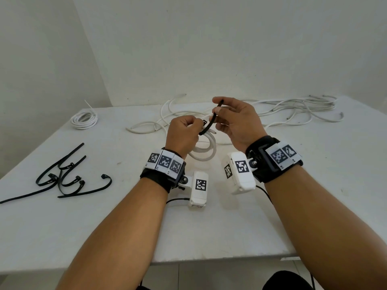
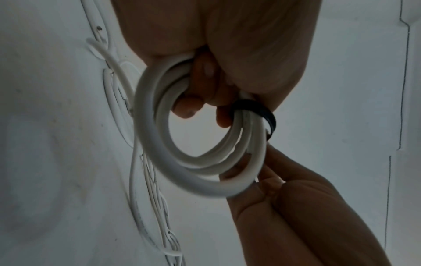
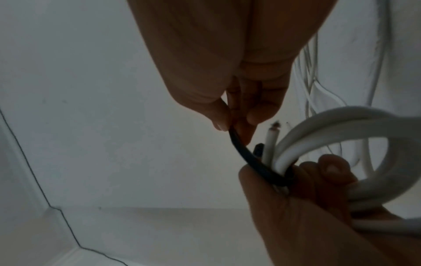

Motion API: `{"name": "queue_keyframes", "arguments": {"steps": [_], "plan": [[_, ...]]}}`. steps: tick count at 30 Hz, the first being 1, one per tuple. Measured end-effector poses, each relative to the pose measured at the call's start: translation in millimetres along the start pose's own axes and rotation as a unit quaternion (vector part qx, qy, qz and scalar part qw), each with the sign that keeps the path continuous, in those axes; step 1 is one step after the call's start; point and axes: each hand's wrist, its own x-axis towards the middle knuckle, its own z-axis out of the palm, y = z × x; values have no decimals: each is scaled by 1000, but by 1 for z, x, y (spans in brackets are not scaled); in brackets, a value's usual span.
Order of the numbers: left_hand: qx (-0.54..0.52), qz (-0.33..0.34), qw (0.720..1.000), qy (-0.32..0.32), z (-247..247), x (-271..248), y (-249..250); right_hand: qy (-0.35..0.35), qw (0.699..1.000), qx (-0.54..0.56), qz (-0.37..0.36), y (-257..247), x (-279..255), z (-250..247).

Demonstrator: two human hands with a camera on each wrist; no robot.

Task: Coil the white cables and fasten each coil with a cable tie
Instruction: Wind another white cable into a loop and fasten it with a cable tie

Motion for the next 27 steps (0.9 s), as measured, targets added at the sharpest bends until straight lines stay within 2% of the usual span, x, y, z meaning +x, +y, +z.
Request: {"name": "queue_keyframes", "arguments": {"steps": [5, 11, 15, 20, 27], "plan": [[43, 0, 997, 59, -3, 5, -3, 20, 997, -67, 17, -2, -3, 4], [69, 17, 992, 101, -5, 9, -8, -22, 966, -255, -43, 1, -8, 8], [61, 14, 993, 105, -8, 10, -9, -34, 951, -302, -57, 0, -11, 10], [65, 20, 993, 101, -7, 9, -8, -18, 945, -322, -56, 0, -10, 8], [99, 49, 990, 84, -6, 7, -6, -5, 917, -394, -55, -2, -8, 7]]}}
